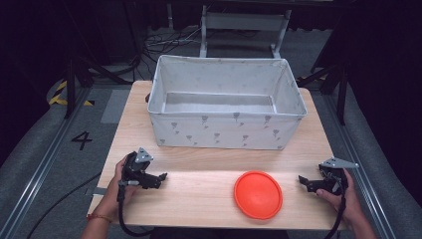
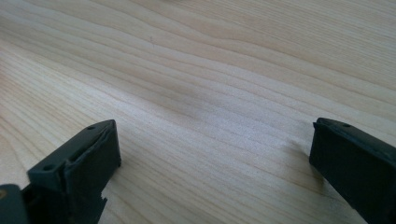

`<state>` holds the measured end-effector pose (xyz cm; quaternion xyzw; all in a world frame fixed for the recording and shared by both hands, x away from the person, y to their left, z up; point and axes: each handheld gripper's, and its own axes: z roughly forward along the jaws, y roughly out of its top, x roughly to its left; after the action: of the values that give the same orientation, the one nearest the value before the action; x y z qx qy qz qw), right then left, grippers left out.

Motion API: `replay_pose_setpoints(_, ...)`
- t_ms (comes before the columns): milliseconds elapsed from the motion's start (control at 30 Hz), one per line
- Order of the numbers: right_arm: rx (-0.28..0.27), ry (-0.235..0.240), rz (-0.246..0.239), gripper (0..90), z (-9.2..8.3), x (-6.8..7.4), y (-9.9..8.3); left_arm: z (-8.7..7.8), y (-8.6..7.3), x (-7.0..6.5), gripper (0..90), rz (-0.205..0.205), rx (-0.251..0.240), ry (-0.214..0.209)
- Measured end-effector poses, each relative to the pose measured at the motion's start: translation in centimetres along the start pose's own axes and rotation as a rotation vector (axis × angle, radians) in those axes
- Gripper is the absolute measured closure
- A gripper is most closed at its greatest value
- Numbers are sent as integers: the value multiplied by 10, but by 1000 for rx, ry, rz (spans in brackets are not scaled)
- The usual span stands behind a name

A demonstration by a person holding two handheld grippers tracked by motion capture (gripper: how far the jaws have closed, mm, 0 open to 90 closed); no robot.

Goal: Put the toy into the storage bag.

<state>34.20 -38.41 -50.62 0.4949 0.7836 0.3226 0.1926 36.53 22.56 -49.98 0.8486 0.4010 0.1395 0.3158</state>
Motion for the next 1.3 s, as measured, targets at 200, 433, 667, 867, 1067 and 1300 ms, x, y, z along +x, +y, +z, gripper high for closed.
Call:
replay_pose_setpoints(200,3,-18,17,9,0,-1,-1,-2,-2,-1,4,-5,1,5)
replay_pose_setpoints(433,20,-13,19,88,-5,-1,0,-4,-5,-1,2,-10,6,2)
replay_pose_setpoints(667,21,26,7,192,-11,1,-1,-5,-5,0,3,-8,2,-2)
replay_pose_setpoints(867,-27,110,-13,188,-23,18,14,-5,-6,-1,5,-10,0,3)
replay_pose_setpoints(1067,-53,180,-137,204,-27,50,33,-5,-6,0,5,-10,0,3)
replay_pose_setpoints(1300,-27,298,-220,195,-16,82,44,-5,-6,0,5,-10,0,3)
